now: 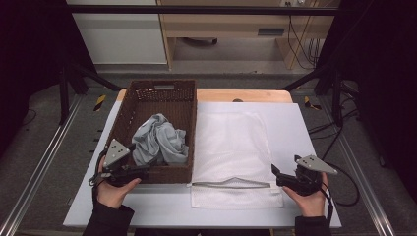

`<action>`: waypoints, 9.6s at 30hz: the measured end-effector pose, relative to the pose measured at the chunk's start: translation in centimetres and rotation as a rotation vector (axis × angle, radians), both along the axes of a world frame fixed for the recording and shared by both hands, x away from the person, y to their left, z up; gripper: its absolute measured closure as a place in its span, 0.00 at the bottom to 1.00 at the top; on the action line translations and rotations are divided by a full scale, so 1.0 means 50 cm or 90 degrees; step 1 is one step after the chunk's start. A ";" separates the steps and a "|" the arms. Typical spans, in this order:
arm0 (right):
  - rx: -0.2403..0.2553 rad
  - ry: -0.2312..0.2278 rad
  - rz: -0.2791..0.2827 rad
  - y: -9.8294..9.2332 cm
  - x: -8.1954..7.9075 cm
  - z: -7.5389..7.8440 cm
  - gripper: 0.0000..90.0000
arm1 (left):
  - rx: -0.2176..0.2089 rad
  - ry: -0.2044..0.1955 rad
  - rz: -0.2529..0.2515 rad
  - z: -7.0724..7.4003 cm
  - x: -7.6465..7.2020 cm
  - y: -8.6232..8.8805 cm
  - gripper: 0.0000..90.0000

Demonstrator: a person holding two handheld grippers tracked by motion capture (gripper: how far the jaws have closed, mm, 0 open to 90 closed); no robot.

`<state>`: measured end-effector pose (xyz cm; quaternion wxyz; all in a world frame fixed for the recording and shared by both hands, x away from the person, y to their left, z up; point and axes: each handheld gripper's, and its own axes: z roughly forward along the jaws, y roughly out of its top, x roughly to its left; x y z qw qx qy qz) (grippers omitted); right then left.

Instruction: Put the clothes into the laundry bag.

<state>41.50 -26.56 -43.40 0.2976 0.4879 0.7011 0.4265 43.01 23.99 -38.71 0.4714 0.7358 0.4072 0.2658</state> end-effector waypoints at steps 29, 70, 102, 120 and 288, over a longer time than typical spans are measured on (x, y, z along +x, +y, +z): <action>0.001 -0.016 0.019 0.036 0.003 0.028 0.11 | 0.035 -0.015 0.045 0.084 0.122 -0.004 0.15; -0.009 0.012 0.018 0.036 0.013 0.005 0.09 | 0.210 0.266 0.020 -0.074 0.270 -0.048 0.16; 0.009 0.013 0.010 0.022 0.009 0.009 0.11 | 0.054 0.179 0.019 0.002 0.225 -0.015 0.80; 0.011 0.005 0.009 0.021 0.006 0.015 0.12 | -0.107 -0.024 0.050 0.144 0.147 0.032 0.80; -0.007 0.094 -0.072 -0.038 0.006 -0.016 0.74 | 0.104 0.126 -0.234 -0.193 -0.073 -0.305 0.99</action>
